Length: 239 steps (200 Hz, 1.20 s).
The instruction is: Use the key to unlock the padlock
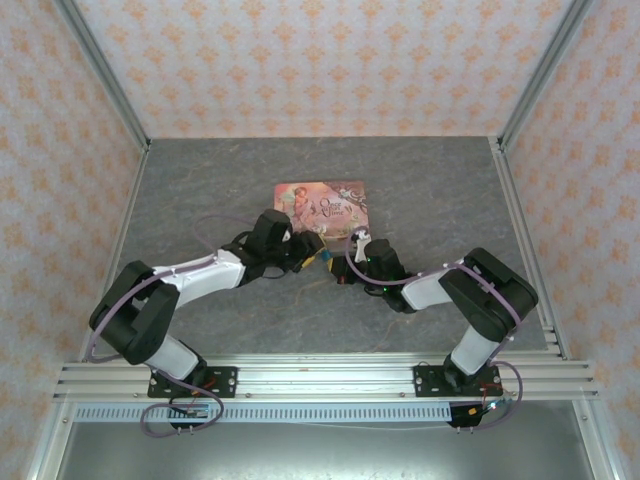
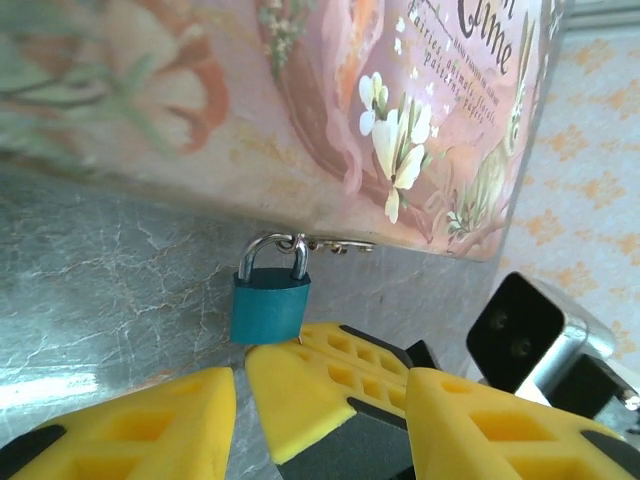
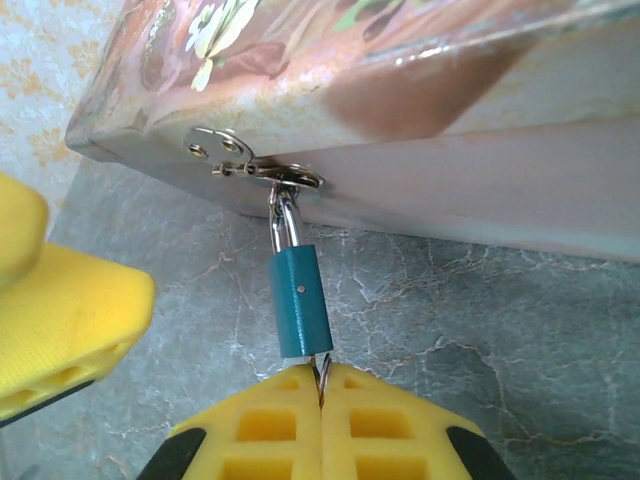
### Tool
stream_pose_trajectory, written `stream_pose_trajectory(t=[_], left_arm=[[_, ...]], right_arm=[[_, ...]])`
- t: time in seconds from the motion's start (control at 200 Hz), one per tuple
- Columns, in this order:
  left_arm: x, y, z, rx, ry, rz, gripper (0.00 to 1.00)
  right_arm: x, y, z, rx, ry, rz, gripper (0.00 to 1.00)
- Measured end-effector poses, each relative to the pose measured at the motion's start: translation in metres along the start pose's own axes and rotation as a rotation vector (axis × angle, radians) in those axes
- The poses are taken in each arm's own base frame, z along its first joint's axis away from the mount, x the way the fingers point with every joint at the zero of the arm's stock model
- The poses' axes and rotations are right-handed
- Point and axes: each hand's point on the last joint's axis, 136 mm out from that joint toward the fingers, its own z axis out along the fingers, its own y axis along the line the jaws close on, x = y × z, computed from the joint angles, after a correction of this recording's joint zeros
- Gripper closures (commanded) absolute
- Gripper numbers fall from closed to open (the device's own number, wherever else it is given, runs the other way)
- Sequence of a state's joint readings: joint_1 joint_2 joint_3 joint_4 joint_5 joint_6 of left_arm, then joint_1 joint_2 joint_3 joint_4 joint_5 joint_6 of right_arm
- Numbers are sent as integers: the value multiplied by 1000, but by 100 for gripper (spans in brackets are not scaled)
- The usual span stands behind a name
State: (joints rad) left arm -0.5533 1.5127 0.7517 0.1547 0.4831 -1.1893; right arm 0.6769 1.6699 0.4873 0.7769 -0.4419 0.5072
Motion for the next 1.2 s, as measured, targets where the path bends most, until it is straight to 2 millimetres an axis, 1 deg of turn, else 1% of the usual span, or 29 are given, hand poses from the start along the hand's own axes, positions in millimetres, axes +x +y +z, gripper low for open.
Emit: stream_pose_trajectory(t=[0.07,0.17,0.235,0.385,0.51,0.721,1.021,1.196], left_arm=[[0,4,0,14,-12,-20,52],[1,16,1,9,-26,-56,53],[1,20,2,11,-33,-70,54],[-3,13,4,48,-56,-83,58],[-1,9,10,67,-57,-90,61],[-3,13,19,65,-68,-108,64],[-6,12,26,85,-80,-120,67],[-2,17,31,69,-73,-128,67]], right_arm=[[0,1,0,-3,0,42,100],[0,1,0,-5,2,102,100],[0,2,0,-9,5,143,100],[-4,9,2,-28,6,216,100],[-6,11,3,-34,5,260,100],[-9,14,4,-44,5,296,100],[-12,17,5,-51,3,329,100],[-12,17,6,-49,6,340,100]])
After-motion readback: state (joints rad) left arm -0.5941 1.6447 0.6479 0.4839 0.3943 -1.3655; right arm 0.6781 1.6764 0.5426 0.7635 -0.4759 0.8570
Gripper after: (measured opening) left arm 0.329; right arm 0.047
